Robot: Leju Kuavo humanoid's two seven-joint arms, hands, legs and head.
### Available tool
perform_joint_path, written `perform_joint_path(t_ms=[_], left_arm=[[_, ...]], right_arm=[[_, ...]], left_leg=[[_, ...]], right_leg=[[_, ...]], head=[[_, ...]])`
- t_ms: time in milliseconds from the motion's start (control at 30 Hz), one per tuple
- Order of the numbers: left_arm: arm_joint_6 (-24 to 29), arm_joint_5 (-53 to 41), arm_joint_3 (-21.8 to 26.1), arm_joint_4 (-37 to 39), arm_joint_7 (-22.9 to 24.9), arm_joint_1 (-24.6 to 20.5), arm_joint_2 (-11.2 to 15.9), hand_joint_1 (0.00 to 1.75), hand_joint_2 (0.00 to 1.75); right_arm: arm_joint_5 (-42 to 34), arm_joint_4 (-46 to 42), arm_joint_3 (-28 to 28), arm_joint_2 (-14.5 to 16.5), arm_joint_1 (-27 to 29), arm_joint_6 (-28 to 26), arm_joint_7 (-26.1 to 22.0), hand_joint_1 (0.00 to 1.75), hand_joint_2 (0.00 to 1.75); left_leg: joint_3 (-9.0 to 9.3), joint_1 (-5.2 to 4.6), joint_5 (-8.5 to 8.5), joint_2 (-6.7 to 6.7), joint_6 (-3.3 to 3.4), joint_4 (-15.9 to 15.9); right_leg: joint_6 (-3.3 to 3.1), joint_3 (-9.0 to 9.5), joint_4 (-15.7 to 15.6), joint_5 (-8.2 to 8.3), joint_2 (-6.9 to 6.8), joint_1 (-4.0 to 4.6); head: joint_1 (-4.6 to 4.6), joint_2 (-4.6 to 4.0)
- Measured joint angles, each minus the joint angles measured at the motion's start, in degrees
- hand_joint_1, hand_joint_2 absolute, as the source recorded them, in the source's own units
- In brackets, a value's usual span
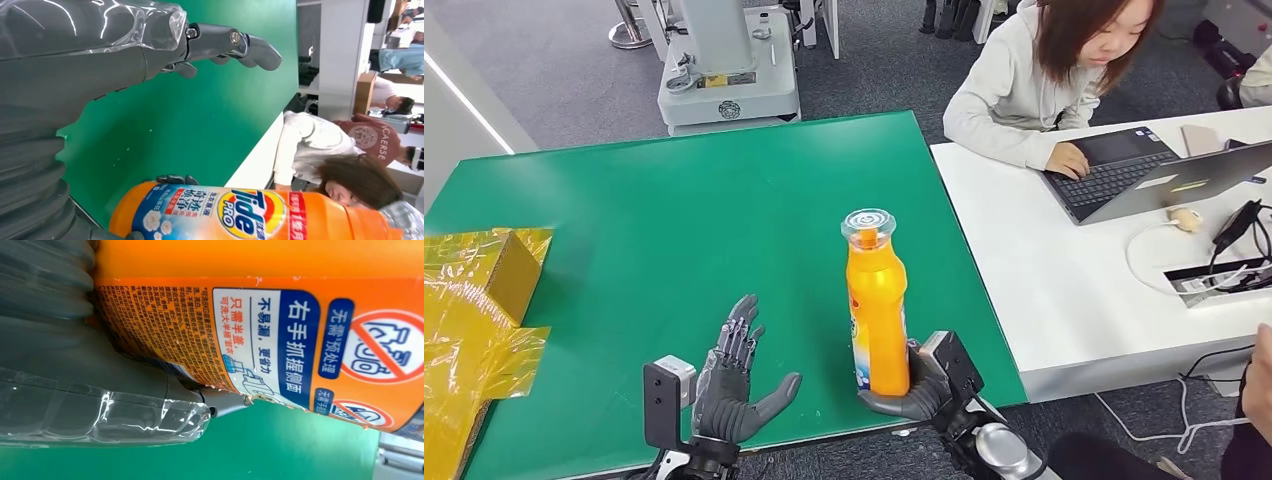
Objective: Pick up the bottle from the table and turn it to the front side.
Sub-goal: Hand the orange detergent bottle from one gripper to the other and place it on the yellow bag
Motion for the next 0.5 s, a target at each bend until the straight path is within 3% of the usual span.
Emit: perform_joint_path(t_ms=[233,333,500], left_arm=[[-5.38,5.07,-0.09,1.43,0.79,-4.55,0.09,0.0,1.75],[-7.36,6.42,-0.15,3.1,1.88,-9.72,0.12,0.0,1.75],[-9.4,6.72,-0.37,9.16,4.28,-20.79,0.32,0.0,1.75]], right_arm=[[4.04,-2.68,-2.24,2.79,0.85,-0.01,-1.98,1.75,1.75],[7.26,-2.44,-1.89,3.8,-1.92,1.48,-2.48,1.75,1.75],[8.95,2.08,1.88,5.45,-11.18,3.55,-2.53,1.75,1.75]], left_leg=[[0.0,0.01,0.03,0.01,-0.03,0.0],[-0.02,0.02,0.12,0.02,-0.11,0.0],[-0.06,0.02,0.37,0.09,-0.16,0.0]], right_leg=[[-0.02,-0.03,0.03,0.02,0.02,0.01],[-0.08,-0.06,0.06,0.13,0.03,0.01],[-0.18,-0.13,0.1,0.35,0.09,0.01]], head=[[0.0,0.0],[-0.01,0.0],[-0.01,0.0]])
